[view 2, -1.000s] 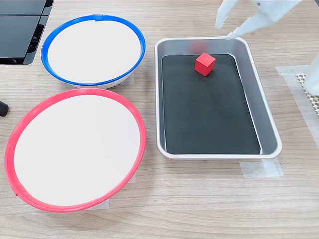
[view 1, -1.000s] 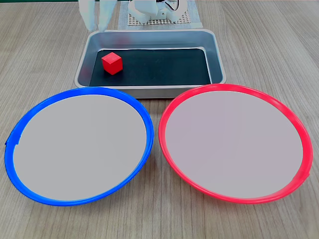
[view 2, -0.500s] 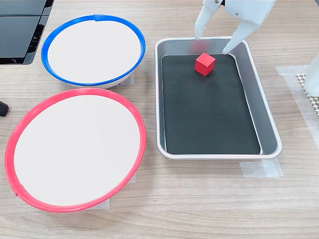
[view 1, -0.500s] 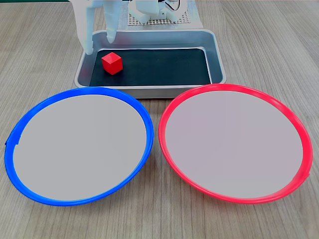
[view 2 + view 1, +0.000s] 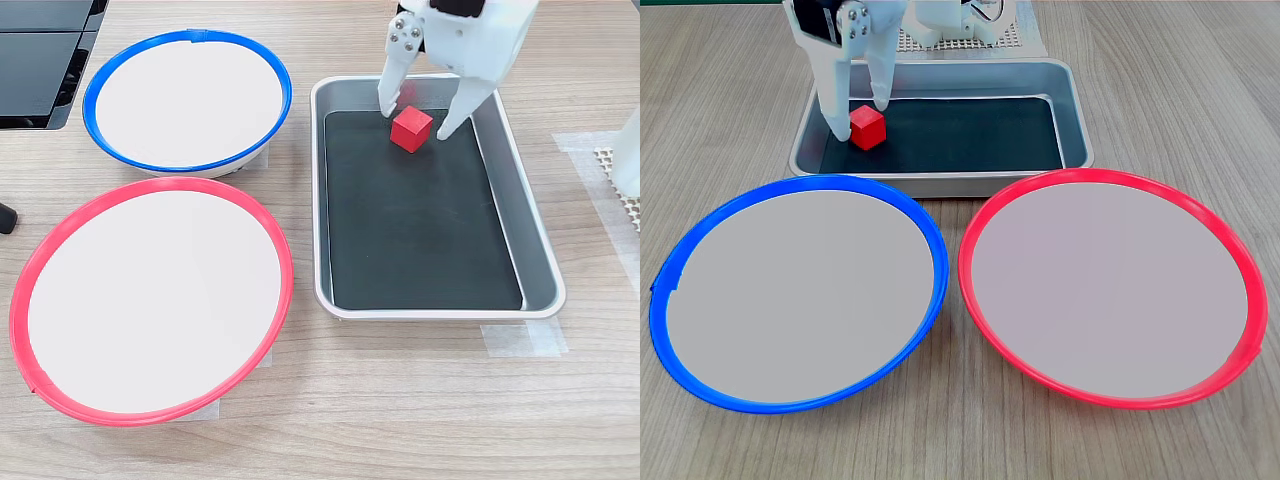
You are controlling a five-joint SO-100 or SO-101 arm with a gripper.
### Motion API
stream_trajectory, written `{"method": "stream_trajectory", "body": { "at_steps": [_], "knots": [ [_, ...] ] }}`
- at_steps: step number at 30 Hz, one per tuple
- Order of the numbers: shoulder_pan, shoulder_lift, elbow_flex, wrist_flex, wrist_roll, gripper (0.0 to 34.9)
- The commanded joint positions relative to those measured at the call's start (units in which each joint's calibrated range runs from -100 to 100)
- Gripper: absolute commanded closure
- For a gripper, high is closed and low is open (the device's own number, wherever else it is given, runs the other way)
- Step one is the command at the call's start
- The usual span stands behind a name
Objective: Move a red block from tray to red dish
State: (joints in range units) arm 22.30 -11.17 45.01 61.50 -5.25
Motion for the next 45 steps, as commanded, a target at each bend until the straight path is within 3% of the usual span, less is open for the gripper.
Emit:
{"method": "stream_trajectory", "body": {
  "at_steps": [1,2,4,5,10,14,17,20,22,28,33,35,37,41,45],
  "knots": [
    [0.0,1.1,0.6,-1.8,0.0,16.5],
    [0.0,1.5,0.6,-2.0,0.0,19.2],
    [-0.1,2.0,0.2,-2.0,0.0,31.4],
    [-0.1,2.0,-0.2,-1.6,0.0,34.6],
    [-4.8,0.0,-6.2,6.2,0.5,34.8],
    [-16.5,-1.4,-18.7,12.6,0.3,34.8],
    [-24.2,0.8,-28.4,12.7,-0.4,34.8],
    [-30.2,5.3,-36.7,7.4,-0.6,34.8],
    [-33.0,9.0,-38.4,0.0,0.2,34.8],
    [-36.1,17.0,-30.9,-22.4,5.3,34.7],
    [-36.7,19.9,-26.8,-31.5,8.4,34.7],
    [-36.2,20.7,-25.8,-34.2,9.8,32.7],
    [-35.4,21.4,-24.9,-37.0,11.5,27.5],
    [-33.4,21.6,-23.5,-41.6,14.9,12.7],
    [-31.9,17.2,-19.8,-45.4,15.8,13.3]
  ]
}}
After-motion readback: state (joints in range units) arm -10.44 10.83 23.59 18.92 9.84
